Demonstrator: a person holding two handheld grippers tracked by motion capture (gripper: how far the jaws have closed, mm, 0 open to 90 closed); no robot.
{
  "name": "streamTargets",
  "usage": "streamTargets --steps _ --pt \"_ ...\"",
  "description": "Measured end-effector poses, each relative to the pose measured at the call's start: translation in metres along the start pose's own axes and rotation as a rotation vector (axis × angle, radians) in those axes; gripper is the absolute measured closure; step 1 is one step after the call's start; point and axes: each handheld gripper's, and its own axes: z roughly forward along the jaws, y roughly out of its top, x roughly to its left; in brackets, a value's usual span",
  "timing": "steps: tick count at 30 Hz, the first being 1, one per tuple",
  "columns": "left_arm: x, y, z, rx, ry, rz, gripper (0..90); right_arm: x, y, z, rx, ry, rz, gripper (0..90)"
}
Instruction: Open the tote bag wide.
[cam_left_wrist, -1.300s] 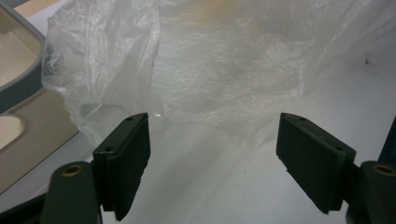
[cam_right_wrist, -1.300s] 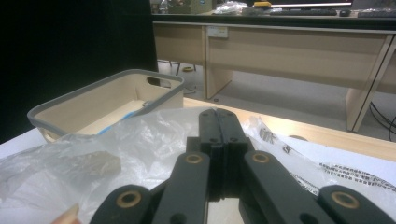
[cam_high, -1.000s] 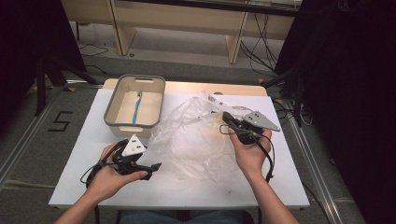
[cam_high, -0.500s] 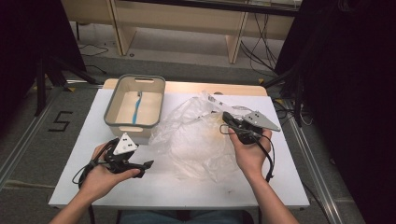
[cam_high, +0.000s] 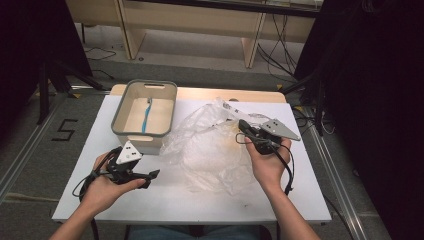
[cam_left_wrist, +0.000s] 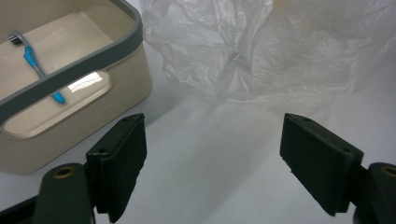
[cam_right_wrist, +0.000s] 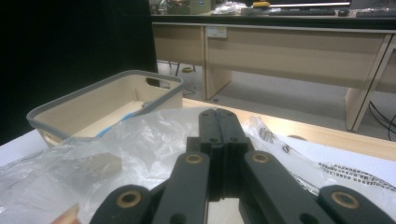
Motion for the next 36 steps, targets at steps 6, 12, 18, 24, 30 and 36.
streamTargets --steps 6,12,18,24,30,36 --pt "0.005 -0.001 -0.001 0.004 0.013 -0.006 22.7 0.000 0.000 0.000 0.001 0.001 -0.003 90.0" --pt "0.006 0.000 -0.001 -0.003 0.010 -0.011 22.6 0.001 -0.001 0.000 0.004 0.001 -0.001 90.0" --pt "0.011 0.003 -0.003 -0.020 0.017 -0.020 22.5 0.001 0.000 0.002 0.005 0.001 0.003 90.0" --pt "0.013 0.003 -0.003 -0.018 0.020 -0.017 22.4 -0.001 0.000 0.001 0.006 0.000 0.005 90.0" --pt "0.015 0.005 -0.005 -0.034 0.038 -0.031 22.7 -0.001 0.000 0.001 0.007 0.000 0.006 90.0" --pt "0.017 0.005 -0.005 -0.036 0.051 -0.047 22.9 -0.002 0.000 0.001 0.008 0.001 0.007 90.0"
